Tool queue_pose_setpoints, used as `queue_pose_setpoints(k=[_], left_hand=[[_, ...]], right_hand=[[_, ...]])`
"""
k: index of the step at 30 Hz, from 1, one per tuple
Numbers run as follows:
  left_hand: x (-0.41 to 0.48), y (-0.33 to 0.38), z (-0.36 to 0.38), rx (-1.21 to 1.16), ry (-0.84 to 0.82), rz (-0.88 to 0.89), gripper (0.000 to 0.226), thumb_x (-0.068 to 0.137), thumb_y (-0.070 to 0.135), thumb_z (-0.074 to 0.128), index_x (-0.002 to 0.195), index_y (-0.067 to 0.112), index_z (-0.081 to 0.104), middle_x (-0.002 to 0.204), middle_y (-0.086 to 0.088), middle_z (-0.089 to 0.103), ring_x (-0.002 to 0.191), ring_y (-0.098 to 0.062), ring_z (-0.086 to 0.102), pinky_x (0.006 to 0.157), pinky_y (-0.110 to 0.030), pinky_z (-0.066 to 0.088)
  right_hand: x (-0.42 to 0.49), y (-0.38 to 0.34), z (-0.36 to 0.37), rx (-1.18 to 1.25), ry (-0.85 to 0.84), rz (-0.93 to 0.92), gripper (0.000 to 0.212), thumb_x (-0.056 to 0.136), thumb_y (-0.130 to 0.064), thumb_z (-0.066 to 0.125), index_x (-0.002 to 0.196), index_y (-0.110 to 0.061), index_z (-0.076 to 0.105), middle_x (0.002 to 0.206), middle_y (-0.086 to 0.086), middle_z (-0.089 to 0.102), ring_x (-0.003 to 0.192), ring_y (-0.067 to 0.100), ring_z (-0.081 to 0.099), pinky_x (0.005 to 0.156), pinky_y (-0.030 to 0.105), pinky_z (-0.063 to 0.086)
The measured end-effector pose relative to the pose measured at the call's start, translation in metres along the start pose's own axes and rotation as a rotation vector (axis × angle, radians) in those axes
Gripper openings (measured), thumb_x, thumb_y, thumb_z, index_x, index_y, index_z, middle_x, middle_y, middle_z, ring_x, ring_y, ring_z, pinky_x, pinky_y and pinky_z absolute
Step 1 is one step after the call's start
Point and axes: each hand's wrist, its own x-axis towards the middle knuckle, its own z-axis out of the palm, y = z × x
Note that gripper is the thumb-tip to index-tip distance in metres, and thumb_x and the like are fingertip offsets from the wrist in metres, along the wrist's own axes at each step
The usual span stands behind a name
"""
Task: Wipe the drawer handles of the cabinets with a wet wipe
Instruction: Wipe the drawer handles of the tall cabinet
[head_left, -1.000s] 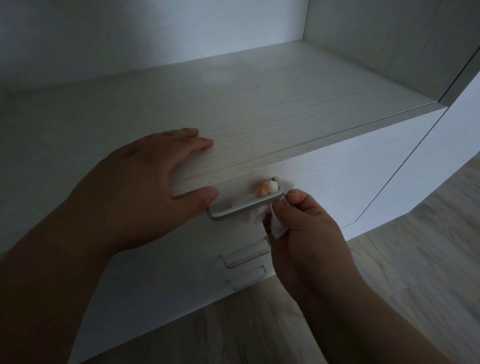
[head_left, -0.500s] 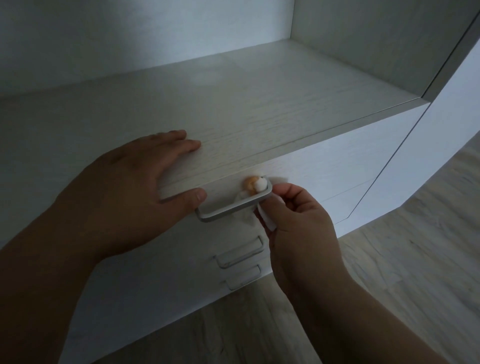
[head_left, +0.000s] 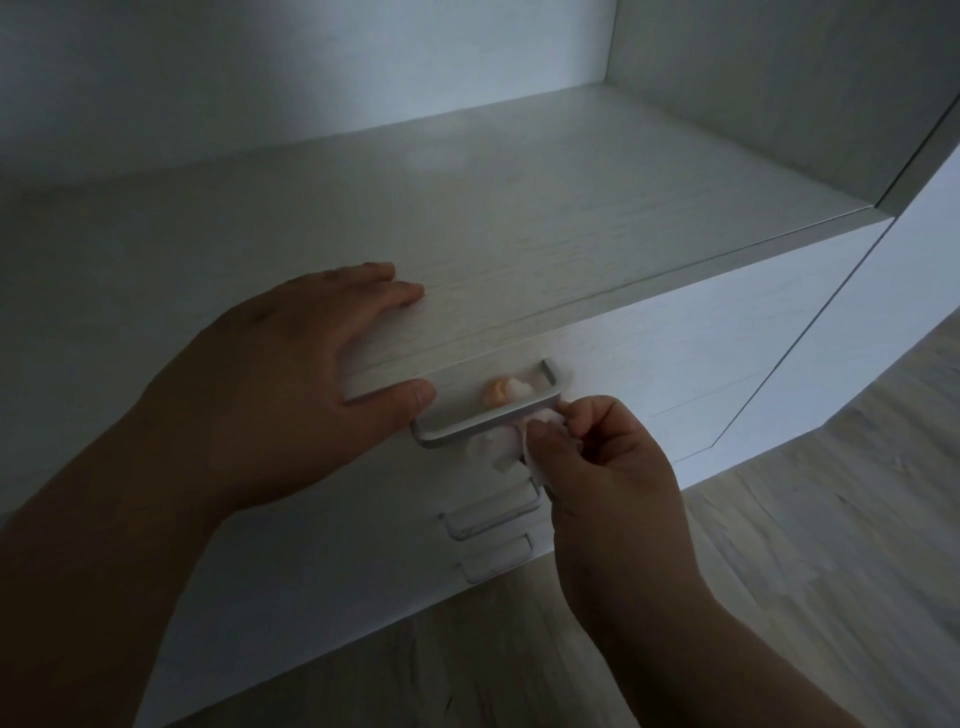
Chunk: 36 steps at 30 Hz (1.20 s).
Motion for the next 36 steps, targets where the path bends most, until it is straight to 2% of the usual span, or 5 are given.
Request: queue_pose_setpoints(k=[3, 9, 17, 25, 36], left_hand=[[0.000, 0.000, 0.001, 0.000, 0.000, 0.013, 0.085, 0.076, 0.082, 0.042, 0.152, 0.045, 0.043, 0.162, 0.022, 0.037, 0.150, -0.005, 0.035, 0.123, -0.031, 0.025], [0.000, 0.001, 0.001, 0.007, 0.005, 0.008, 0.085, 0.075, 0.082, 0.042, 0.152, 0.045, 0.043, 0.162, 0.022, 0.037, 0.149, -0.005, 0.036, 0.122, -0.031, 0.026], [0.001, 0.000, 0.001, 0.017, -0.007, -0.002, 0.087, 0.075, 0.083, 0.041, 0.153, 0.045, 0.042, 0.163, 0.021, 0.036, 0.149, -0.007, 0.034, 0.120, -0.028, 0.023], [0.000, 0.000, 0.001, 0.017, -0.006, -0.005, 0.088, 0.074, 0.085, 0.040, 0.153, 0.047, 0.040, 0.163, 0.023, 0.034, 0.150, -0.005, 0.033, 0.120, -0.026, 0.023], [0.001, 0.001, 0.000, 0.008, -0.006, -0.010, 0.090, 0.072, 0.086, 0.038, 0.153, 0.047, 0.039, 0.164, 0.023, 0.033, 0.150, -0.006, 0.033, 0.123, -0.033, 0.026]], right_hand=[[0.003, -0.004, -0.004, 0.069, -0.028, -0.023, 0.013, 0.093, -0.015, 0.069, 0.095, -0.028, 0.067, 0.090, 0.001, 0.075, 0.081, 0.023, 0.072, 0.079, 0.038, 0.061], [0.007, -0.006, -0.008, -0.215, -0.143, -0.270, 0.043, 0.098, -0.013, 0.065, 0.122, -0.048, 0.059, 0.110, -0.021, 0.070, 0.101, 0.006, 0.069, 0.084, 0.023, 0.059], [0.021, -0.009, -0.010, -0.616, -0.126, -0.514, 0.029, 0.096, -0.018, 0.067, 0.106, -0.045, 0.065, 0.102, -0.033, 0.064, 0.101, -0.009, 0.060, 0.085, 0.003, 0.045], [0.028, -0.011, -0.015, -0.742, -0.164, -0.544, 0.030, 0.101, -0.012, 0.059, 0.097, -0.041, 0.051, 0.067, -0.019, 0.057, 0.068, -0.001, 0.060, 0.061, 0.012, 0.046], [0.023, -0.018, -0.015, -0.338, -0.248, -0.378, 0.035, 0.102, -0.003, 0.054, 0.105, -0.032, 0.073, 0.098, -0.017, 0.075, 0.088, 0.008, 0.070, 0.074, 0.020, 0.057]])
